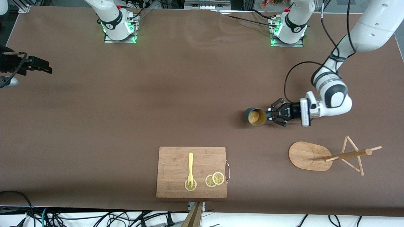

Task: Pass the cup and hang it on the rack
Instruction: 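Carry the mug with the left gripper to the wooden rack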

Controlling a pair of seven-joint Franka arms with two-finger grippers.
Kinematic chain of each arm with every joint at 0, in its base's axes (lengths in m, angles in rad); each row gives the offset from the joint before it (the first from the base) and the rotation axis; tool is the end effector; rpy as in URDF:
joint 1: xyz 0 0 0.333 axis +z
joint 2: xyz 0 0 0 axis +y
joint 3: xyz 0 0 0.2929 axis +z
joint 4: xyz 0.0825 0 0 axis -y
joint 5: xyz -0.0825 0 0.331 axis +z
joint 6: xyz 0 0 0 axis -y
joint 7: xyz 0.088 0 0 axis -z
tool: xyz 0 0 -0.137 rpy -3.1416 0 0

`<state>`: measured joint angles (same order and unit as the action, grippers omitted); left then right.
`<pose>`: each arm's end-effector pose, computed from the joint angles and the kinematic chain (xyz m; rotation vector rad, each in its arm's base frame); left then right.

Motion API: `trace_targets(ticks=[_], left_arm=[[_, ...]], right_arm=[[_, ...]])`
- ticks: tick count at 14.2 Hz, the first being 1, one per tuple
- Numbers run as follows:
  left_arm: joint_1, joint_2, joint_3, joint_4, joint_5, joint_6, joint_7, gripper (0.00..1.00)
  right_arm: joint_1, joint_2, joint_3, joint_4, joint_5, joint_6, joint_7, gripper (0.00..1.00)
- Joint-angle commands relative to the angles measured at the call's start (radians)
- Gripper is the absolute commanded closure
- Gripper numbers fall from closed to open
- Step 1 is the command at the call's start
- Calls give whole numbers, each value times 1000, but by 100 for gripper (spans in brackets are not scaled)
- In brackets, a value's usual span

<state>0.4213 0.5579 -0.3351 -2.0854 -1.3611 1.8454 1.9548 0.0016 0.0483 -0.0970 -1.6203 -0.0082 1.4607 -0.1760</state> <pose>0.5112 -0.0627 0.2020 1.6417 -0.7345 0.7508 0.4895 -0.0471 0.5193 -3.1070 -0.1246 0.3238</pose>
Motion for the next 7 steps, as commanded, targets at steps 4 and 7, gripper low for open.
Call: trace_targets(ticks=[4, 7], left_arm=[[109, -98, 114, -45, 96, -297, -419, 100], [180, -49, 162, -22, 115, -466, -525, 100]], right_arm=[[-11, 5, 3, 17, 17, -19, 9, 0], [-11, 5, 3, 17, 17, -19, 9, 0]])
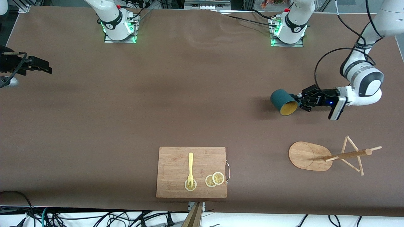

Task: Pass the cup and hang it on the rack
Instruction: 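Carry the mug with the left gripper to the wooden rack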

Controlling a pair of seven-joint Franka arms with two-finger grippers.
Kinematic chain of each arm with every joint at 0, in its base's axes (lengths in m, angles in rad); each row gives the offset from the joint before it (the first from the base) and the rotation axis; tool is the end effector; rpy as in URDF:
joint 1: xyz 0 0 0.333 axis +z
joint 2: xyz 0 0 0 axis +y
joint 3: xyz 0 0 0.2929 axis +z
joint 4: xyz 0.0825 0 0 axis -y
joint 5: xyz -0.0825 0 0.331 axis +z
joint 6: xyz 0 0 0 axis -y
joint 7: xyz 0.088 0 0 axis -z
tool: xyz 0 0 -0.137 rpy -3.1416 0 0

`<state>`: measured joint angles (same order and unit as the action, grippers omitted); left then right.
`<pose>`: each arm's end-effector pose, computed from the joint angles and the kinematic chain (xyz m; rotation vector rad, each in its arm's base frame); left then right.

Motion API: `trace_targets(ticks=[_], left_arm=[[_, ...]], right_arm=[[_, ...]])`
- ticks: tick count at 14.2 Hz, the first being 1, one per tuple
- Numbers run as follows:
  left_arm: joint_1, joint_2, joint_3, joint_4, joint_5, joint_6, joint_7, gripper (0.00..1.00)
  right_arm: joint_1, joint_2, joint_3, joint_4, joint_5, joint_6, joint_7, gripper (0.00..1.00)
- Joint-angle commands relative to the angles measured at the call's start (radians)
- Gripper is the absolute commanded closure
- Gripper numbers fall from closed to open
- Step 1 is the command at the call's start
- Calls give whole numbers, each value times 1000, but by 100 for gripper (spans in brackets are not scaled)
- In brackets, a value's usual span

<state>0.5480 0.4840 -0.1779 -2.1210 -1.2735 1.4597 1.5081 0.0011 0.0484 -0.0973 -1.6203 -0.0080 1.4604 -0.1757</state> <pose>0.4726 0.0349 0.2424 1.5332 -0.3122 0.4415 0.4895 -0.0475 0.5192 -3.1067 -0.1229 0.3243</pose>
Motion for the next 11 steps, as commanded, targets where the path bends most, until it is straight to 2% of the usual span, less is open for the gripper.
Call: trace_targets(ticks=[1, 3, 6, 10, 11], left_arm=[[90, 33, 5, 41, 48, -84, -144, 100], [122, 34, 5, 107, 110, -108, -270, 100], [162, 57, 3, 150, 79, -139, -357, 100], [211, 80, 6, 289, 78, -160, -659, 100], [214, 114, 6, 335, 78, -163, -710, 100]], right_arm=[[-10, 5, 4, 17, 17, -18, 9, 0], [-12, 7, 4, 17, 19, -18, 10, 0], [-12, 7, 4, 17, 19, -18, 10, 0], [-12, 7, 4, 17, 19, -18, 10, 0], [-12, 7, 4, 17, 19, -18, 10, 0]])
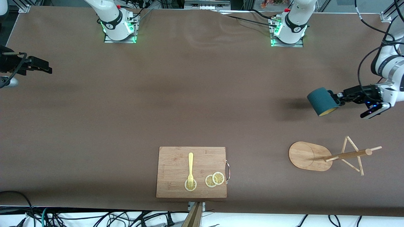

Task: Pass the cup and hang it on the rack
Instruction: 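Carry the mug with the left gripper to the wooden rack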

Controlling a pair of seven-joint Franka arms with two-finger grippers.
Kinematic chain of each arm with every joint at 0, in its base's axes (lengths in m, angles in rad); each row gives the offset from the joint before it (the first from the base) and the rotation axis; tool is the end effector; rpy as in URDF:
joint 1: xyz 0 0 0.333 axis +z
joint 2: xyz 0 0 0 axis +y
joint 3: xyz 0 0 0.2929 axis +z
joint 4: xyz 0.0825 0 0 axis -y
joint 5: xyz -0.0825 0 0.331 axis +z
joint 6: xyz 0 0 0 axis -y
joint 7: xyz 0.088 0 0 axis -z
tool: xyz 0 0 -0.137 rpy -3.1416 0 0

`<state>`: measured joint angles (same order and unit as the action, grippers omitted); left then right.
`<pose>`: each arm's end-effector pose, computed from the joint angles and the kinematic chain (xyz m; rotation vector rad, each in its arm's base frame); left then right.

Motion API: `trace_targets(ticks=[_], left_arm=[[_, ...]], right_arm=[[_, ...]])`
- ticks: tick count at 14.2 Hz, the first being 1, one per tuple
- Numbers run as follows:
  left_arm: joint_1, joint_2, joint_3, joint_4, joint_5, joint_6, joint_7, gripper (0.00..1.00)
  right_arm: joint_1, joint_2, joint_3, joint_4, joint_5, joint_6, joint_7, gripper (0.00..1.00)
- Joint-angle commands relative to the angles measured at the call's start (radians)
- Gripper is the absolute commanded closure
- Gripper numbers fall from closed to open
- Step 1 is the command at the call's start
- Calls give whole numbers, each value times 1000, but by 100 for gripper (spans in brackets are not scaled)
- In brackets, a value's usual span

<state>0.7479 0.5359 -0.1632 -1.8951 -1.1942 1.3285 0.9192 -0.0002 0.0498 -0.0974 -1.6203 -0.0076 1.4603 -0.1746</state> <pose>0.4873 0.1585 0.2838 1.5485 0.0963 0.1647 0.4897 -0.0481 0.5185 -3.1062 -0.1190 0.3265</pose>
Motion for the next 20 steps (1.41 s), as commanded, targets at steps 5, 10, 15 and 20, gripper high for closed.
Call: trace_targets(ticks=[5, 10, 15, 20], left_arm=[[16, 75, -9, 137, -80, -20, -345, 100], [-12, 84, -18, 220, -102, 43, -508, 100], [-59, 164, -15, 300, -102, 66, -508, 100], [-90, 280, -15, 428, -130, 87, -516, 100]], right_arm=[[-11, 5, 4, 17, 18, -18, 9, 0], [-11, 5, 4, 17, 18, -18, 9, 0], [-11, 5, 4, 17, 18, -18, 9, 0], [-11, 5, 4, 17, 18, -18, 9, 0]])
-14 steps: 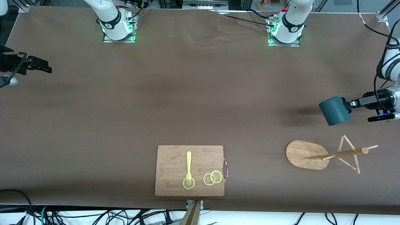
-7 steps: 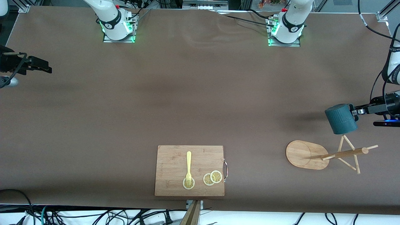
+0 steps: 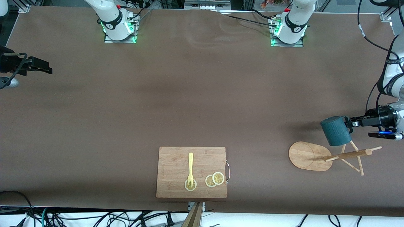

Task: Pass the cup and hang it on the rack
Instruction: 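Carry the mug with the left gripper to the wooden rack, then hang the mug handle on a rack peg with the left gripper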

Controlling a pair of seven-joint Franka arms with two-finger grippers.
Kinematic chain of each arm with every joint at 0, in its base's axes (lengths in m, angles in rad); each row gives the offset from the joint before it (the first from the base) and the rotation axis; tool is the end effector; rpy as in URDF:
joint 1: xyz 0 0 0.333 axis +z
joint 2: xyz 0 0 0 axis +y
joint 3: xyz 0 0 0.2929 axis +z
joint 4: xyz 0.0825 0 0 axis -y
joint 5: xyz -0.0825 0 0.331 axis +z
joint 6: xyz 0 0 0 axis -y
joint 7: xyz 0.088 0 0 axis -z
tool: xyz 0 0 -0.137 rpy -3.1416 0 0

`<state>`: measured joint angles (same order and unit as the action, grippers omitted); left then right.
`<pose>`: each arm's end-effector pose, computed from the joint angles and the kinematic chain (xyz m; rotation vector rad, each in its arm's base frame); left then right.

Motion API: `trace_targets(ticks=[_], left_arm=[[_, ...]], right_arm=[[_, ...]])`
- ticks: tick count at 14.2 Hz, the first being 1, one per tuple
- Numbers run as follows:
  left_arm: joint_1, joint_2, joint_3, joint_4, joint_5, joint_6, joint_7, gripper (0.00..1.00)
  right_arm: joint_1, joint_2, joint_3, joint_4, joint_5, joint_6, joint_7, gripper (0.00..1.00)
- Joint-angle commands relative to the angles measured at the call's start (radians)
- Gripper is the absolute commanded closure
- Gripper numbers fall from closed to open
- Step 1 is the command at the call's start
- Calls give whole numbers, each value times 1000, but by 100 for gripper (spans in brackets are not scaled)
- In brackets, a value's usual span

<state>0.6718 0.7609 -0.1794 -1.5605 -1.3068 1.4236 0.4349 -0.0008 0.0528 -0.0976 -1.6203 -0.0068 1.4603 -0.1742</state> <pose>0.5782 0.1702 0.2717 1.4836 0.4267 -0.0403 0.4902 -0.0484 0.5170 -3.1048 -0.1170 0.3309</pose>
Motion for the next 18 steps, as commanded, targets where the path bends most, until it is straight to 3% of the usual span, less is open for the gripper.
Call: trace_targets(ticks=[1, 18], left_arm=[[-11, 52, 1, 97, -16, -9, -51, 100], [3, 110, 29, 174, -11, 14, -64, 100]], right_arm=[[-10, 2, 4, 17, 18, -18, 8, 0], [-10, 2, 4, 17, 18, -18, 8, 0]])
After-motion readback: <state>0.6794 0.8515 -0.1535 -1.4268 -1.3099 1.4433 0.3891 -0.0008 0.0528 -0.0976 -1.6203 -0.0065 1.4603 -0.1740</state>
